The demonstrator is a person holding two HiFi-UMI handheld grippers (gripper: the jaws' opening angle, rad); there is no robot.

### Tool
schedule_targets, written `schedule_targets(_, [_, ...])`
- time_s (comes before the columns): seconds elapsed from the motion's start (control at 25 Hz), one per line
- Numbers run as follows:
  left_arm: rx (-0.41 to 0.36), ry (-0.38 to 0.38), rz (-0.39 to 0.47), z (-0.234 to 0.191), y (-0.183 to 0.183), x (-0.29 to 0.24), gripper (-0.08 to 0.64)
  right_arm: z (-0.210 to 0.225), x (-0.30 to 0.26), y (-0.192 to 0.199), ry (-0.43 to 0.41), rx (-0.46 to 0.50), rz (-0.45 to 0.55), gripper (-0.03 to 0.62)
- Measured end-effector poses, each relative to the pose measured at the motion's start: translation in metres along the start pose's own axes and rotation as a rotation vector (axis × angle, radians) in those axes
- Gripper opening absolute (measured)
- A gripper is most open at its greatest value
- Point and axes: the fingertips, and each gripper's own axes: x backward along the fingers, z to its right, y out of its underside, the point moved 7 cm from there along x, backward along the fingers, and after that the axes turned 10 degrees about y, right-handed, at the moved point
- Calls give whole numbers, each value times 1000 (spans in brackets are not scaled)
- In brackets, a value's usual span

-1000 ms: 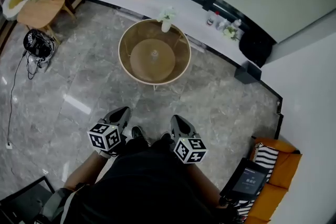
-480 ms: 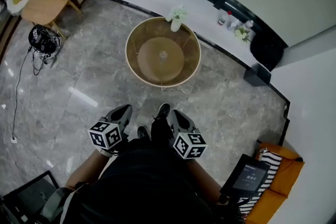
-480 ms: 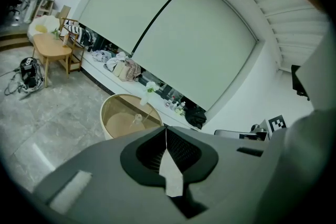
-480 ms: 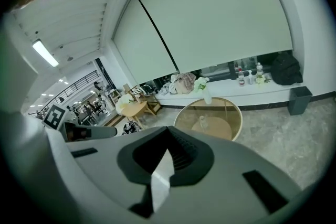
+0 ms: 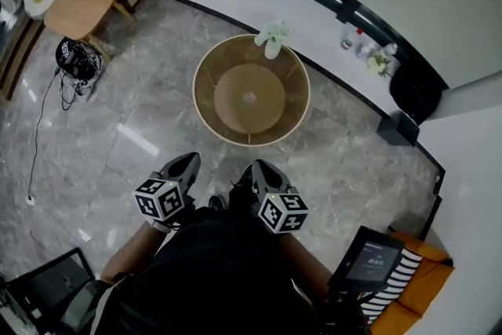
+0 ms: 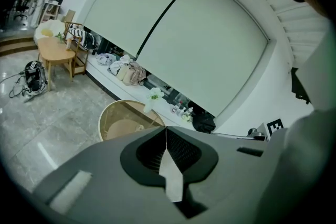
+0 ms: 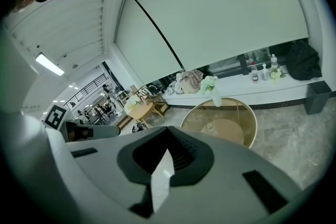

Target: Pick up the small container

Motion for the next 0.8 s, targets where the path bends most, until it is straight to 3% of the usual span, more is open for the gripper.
schedule_targets(0.28, [-29, 3, 17, 20, -33, -58, 3, 43, -24, -39, -22, -51, 9, 6])
schedule_targets(0.56, [-19, -17, 45, 20, -46, -75, 3, 61, -34, -66, -23, -43, 23, 6])
schedule_targets(0.8, [-6, -35, -1, 0, -53, -90, 3, 72, -51, -66, 13, -74, -20, 6])
